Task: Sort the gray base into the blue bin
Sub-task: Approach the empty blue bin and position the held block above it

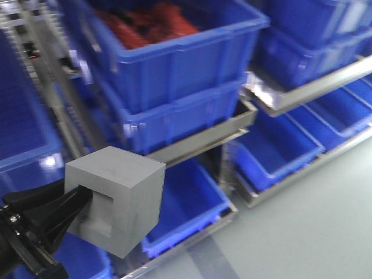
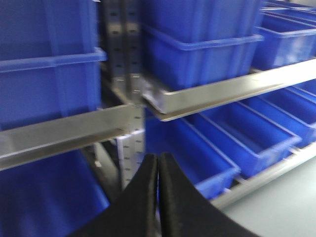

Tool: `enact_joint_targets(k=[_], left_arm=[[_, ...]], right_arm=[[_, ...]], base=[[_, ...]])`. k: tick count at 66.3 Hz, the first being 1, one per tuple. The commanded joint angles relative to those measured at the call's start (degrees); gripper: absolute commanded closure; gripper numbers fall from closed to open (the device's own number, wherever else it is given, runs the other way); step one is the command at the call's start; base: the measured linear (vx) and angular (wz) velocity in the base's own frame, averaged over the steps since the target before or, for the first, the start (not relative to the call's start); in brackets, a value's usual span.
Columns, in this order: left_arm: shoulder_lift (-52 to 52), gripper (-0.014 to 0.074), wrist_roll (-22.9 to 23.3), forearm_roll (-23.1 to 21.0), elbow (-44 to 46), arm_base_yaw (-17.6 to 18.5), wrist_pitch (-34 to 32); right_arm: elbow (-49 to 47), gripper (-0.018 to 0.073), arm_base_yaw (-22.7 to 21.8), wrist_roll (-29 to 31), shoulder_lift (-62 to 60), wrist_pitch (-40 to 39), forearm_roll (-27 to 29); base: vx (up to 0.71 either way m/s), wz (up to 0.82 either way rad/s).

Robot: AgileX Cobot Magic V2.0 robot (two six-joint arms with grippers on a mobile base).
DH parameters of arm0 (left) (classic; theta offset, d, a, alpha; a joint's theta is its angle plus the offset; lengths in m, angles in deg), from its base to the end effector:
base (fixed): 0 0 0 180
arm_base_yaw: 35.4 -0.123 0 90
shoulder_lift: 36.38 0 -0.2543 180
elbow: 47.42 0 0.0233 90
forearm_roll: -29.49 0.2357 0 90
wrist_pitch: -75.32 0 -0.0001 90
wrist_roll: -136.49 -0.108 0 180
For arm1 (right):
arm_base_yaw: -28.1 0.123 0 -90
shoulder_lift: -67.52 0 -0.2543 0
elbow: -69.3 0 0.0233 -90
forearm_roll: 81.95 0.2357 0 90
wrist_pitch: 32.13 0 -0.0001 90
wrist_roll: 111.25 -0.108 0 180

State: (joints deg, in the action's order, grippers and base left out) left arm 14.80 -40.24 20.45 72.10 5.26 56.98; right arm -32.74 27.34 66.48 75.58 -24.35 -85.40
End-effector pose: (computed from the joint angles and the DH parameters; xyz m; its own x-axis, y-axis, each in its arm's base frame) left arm 0.1369 -0.1106 0.2490 -0.1718 -0.1230 -0.9774 0.5906 0.7812 -0.2021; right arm 0.0895 -0.0021 0.1910 -0.0664 -0.0192 -0.9976 0.0201 0.9996 -0.0205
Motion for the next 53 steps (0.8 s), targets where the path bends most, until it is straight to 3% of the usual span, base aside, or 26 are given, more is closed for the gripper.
enact_joint_targets(k=[1, 25, 53], left_arm=[[-0.5, 0.0602, 0.2, -0.2, 1.9, 0.2, -6.4], [-0.5, 0.0602, 0.2, -0.2, 1.9, 0.2, -6.4], [-0.5, 0.0602, 0.2, -0.2, 1.9, 0.2, -6.4]], right_arm=[[0.9, 0.0568, -0.2, 0.4, -0.7, -4.5, -0.3], [0.9, 0.0568, -0.2, 0.4, -0.7, -4.5, -0.3], [0.9, 0.0568, -0.2, 0.4, -0.7, -4.5, -0.3]], base=[[0.13, 0.87], [0.11, 0.77], [0.09, 0.46]])
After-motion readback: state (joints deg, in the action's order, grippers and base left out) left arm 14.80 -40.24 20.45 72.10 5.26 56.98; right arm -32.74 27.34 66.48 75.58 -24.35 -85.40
